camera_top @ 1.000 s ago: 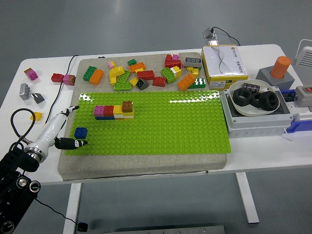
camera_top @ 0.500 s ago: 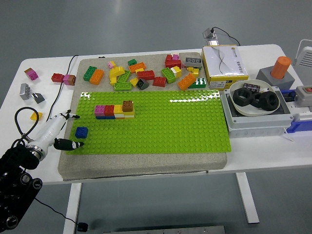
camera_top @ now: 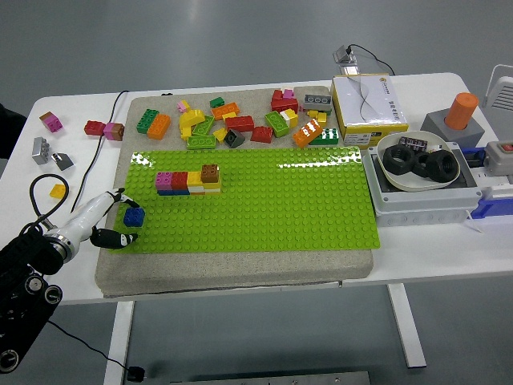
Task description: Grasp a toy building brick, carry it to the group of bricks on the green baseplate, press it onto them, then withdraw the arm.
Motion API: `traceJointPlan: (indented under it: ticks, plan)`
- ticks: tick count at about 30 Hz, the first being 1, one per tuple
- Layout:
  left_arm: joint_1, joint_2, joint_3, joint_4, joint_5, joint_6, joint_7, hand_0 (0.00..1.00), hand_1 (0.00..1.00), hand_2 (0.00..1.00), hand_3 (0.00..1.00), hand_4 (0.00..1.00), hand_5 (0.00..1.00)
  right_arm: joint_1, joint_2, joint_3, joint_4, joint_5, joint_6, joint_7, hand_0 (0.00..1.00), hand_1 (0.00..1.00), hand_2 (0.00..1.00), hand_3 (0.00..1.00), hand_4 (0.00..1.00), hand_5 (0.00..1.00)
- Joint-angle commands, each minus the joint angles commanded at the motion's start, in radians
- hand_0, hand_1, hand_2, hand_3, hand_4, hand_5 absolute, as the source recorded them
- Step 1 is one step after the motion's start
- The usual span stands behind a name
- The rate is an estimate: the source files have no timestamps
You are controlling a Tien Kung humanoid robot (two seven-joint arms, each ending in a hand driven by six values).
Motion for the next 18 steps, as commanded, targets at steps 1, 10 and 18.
traceJointPlan:
  ticks: [1, 10, 18]
  plan:
    - [-0.002, 0.003, -0.001, -0.001, -0.006, -0.006, 0.002, 0.998, 0.998, 0.998, 0.691, 0.772, 0.002, 0.0, 0.0, 0.001, 0.0, -0.002, 0.0, 0.0, 0.59, 0.579, 0.628, 0.654, 0.645, 0.813]
    - [-0.039, 0.027, -0.006, 0.025, -0.057, -0.053, 0.015, 0.998, 0.998, 0.998, 0.68, 0.754, 0.002, 0.006, -0.003, 0.004, 0.0, -0.013, -0.002, 0.002, 0.59, 0.579, 0.628, 0.654, 0.645, 0.813]
    - [-0.051, 0.024, -0.002, 0.053, -0.061, -0.064, 0.019, 0.998, 0.998, 0.996, 0.67, 0.739, 0.002, 0.009, -0.004, 0.003, 0.0, -0.014, -0.002, 0.003, 0.59, 0.579, 0.627, 0.653, 0.644, 0.814]
